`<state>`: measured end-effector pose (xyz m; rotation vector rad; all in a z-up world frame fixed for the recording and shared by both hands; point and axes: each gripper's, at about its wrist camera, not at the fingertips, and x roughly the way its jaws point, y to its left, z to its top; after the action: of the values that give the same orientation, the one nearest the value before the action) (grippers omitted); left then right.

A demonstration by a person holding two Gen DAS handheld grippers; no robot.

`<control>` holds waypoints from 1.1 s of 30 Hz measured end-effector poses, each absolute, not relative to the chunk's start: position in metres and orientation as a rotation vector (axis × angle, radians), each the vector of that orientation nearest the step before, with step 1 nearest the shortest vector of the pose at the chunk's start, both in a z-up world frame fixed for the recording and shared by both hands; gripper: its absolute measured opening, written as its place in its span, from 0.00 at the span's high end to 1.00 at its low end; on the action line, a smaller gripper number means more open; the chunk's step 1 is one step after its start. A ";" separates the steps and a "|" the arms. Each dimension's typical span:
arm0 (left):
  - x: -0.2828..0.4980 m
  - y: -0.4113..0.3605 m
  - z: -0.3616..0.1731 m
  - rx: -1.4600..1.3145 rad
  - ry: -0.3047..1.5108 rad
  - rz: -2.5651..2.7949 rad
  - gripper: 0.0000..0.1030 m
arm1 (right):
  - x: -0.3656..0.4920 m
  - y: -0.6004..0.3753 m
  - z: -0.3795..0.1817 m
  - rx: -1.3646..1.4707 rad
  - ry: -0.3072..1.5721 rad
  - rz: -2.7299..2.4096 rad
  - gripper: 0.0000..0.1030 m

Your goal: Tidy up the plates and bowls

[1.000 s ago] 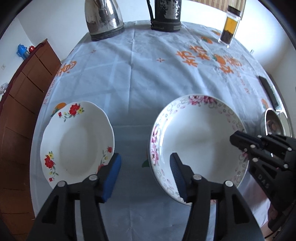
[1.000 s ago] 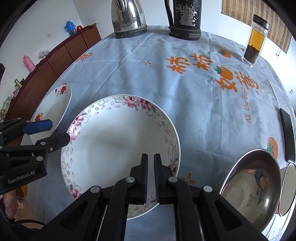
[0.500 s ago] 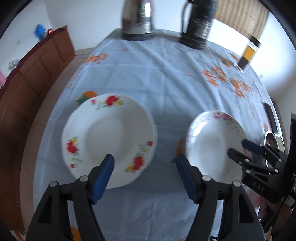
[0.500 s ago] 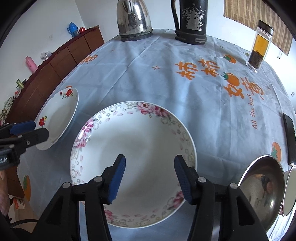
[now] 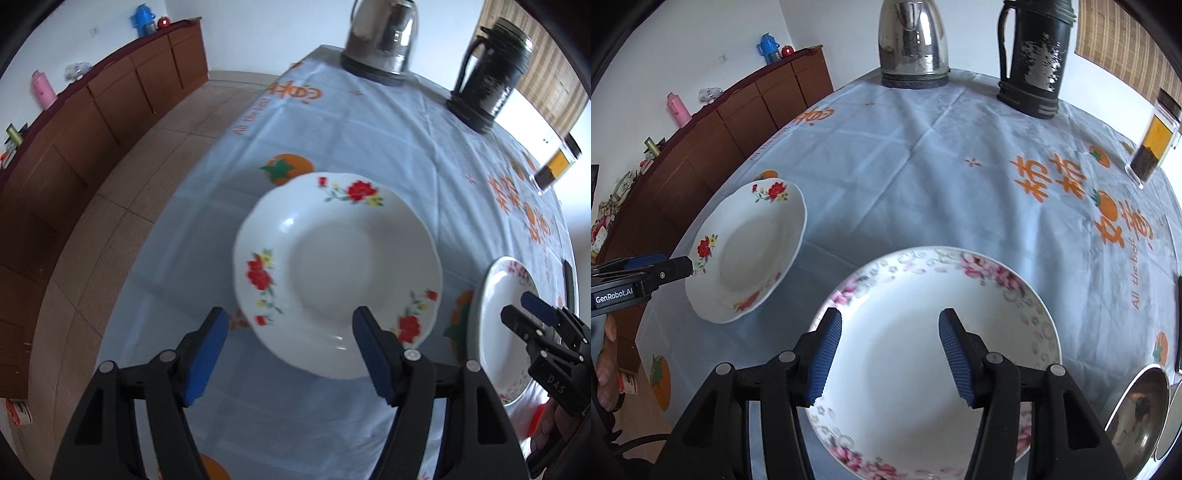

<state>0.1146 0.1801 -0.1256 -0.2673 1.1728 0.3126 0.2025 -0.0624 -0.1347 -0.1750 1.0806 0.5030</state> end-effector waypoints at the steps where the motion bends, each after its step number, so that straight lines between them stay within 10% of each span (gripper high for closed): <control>1: 0.115 0.184 -0.127 -0.269 1.174 0.314 0.31 | 0.203 -0.058 -0.134 -0.178 1.076 0.508 0.45; 16: 0.135 0.218 -0.143 -0.280 1.207 0.323 0.35 | 0.228 0.004 -0.134 -0.198 1.078 0.575 0.45; 31: 0.147 0.226 -0.158 -0.301 1.251 0.281 0.65 | 0.237 0.037 -0.163 -0.246 1.157 0.595 0.64; 33: 0.147 0.227 -0.162 -0.304 1.262 0.278 0.80 | 0.237 0.040 -0.166 -0.247 1.164 0.606 0.65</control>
<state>0.1473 0.2266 -0.1617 -0.3037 1.2616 0.2783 0.2369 0.0402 -0.1656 -0.2468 1.1635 0.6057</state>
